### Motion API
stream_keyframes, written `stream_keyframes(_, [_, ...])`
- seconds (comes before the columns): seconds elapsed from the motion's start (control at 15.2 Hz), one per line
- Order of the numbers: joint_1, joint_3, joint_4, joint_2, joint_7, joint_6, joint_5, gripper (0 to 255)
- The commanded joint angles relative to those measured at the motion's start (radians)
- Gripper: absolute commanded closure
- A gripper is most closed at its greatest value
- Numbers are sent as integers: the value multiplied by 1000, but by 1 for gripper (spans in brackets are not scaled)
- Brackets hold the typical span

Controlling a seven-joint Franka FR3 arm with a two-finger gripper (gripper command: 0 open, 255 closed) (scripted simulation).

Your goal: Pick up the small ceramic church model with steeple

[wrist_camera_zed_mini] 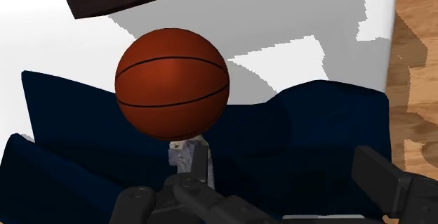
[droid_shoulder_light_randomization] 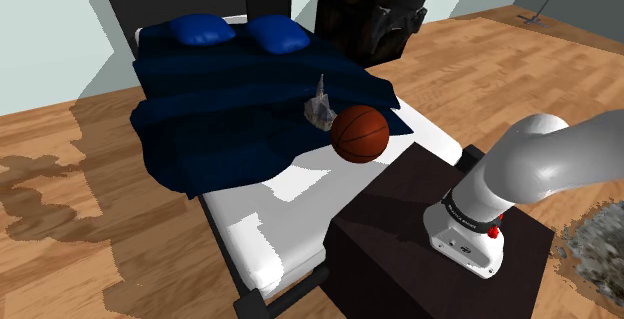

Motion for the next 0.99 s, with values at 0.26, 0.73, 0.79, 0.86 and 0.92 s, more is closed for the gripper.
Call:
stream_keyframes(0.26, [-39, 22, -9, 177, 90, 217, -23, 0])
stream_keyframes(0.73, [-87, 44, 52, 419, 214, 428, -74, 0])
stream_keyframes(0.79, [-93, 45, 66, 456, 234, 453, -84, 0])
stream_keyframes(0.86, [-99, 46, 82, 492, 254, 478, -95, 0])
stream_keyframes(0.92, [-105, 46, 99, 528, 274, 501, -107, 0])
